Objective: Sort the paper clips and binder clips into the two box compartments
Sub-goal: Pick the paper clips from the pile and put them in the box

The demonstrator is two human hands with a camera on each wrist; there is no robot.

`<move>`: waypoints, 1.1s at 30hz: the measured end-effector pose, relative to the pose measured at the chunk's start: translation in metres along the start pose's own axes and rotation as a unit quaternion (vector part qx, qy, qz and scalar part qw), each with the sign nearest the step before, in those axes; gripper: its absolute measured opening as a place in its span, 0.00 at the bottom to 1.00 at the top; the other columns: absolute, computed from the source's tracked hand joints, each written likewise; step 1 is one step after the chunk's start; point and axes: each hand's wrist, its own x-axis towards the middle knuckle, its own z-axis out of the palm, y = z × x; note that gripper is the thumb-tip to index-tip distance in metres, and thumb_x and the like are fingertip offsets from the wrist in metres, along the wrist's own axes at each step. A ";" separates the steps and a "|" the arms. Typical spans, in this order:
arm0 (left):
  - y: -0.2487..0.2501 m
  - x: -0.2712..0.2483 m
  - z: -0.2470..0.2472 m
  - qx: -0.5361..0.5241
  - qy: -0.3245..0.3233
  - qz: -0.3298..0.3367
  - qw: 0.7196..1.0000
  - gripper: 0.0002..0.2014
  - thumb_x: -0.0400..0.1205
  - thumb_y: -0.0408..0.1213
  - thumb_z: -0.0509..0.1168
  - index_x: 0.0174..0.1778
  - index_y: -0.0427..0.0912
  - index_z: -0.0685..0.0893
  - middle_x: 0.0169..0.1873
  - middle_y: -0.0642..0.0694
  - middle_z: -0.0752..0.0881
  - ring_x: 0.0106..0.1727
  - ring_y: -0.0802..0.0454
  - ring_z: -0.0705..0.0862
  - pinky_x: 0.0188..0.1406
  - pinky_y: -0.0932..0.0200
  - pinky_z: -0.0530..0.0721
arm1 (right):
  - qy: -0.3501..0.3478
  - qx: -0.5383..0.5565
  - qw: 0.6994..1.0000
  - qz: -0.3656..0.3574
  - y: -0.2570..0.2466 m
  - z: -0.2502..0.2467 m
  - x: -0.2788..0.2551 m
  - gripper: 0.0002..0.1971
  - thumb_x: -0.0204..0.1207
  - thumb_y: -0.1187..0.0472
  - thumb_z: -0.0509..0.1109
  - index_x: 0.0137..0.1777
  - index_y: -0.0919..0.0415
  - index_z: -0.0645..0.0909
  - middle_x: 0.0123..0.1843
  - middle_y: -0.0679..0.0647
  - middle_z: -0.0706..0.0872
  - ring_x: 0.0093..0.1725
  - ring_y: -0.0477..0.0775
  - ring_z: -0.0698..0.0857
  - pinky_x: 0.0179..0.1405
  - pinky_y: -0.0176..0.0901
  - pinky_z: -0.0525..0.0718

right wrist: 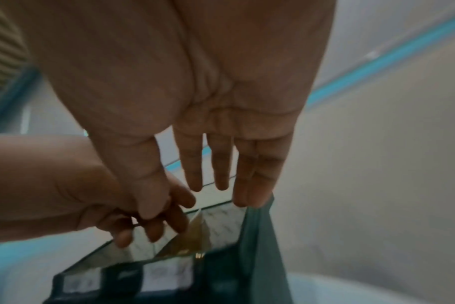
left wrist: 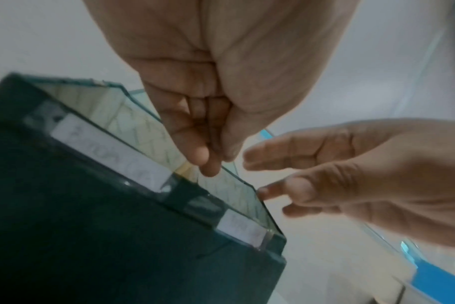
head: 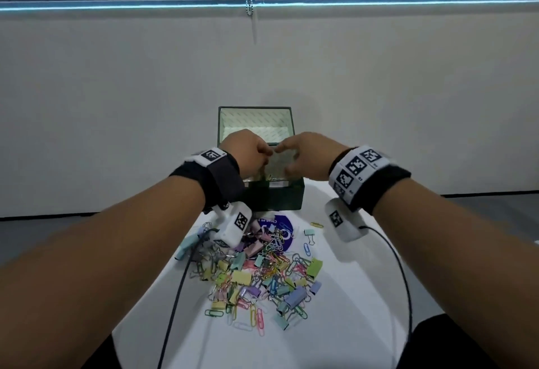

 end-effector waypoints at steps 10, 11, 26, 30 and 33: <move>0.031 -0.057 0.035 0.196 -0.251 0.217 0.923 0.11 0.83 0.41 0.67 0.56 0.60 0.90 0.46 0.63 0.88 0.38 0.65 0.82 0.42 0.66 0.78 | -0.125 -0.095 0.986 0.045 0.057 0.047 -0.043 0.01 0.76 0.50 0.73 0.45 0.40 0.84 0.45 0.38 0.85 0.48 0.45 0.84 0.52 0.43 0.84; 0.035 -0.057 0.043 0.227 -0.262 0.250 0.904 0.15 0.83 0.40 0.65 0.61 0.62 0.88 0.50 0.63 0.88 0.41 0.63 0.80 0.45 0.65 0.75 | -0.128 -0.084 0.987 0.046 0.059 0.052 -0.043 0.02 0.75 0.50 0.74 0.43 0.40 0.83 0.44 0.38 0.85 0.47 0.45 0.84 0.52 0.44 0.85; 0.033 -0.077 0.047 0.272 -0.202 0.283 0.897 0.06 0.82 0.42 0.61 0.44 0.50 0.84 0.43 0.52 0.83 0.41 0.50 0.82 0.42 0.54 0.84 | -0.015 0.027 1.000 -0.005 0.058 0.073 -0.047 0.07 0.71 0.63 0.64 0.37 0.49 0.73 0.34 0.46 0.81 0.35 0.50 0.77 0.40 0.47 0.81; -0.001 -0.087 0.008 0.136 -0.152 0.180 0.962 0.04 0.81 0.41 0.67 0.42 0.54 0.81 0.39 0.56 0.86 0.39 0.60 0.83 0.42 0.59 0.86 | -0.067 0.045 0.997 -0.014 0.050 0.070 -0.052 0.09 0.80 0.59 0.60 0.44 0.47 0.80 0.42 0.43 0.85 0.44 0.49 0.81 0.49 0.47 0.81; -0.025 -0.098 -0.008 0.116 -0.151 0.162 0.968 0.10 0.83 0.39 0.65 0.53 0.62 0.83 0.42 0.62 0.85 0.41 0.63 0.83 0.42 0.64 0.82 | -0.113 -0.025 0.993 -0.029 0.042 0.077 -0.055 0.09 0.81 0.53 0.65 0.56 0.41 0.84 0.51 0.40 0.86 0.52 0.47 0.83 0.58 0.47 0.83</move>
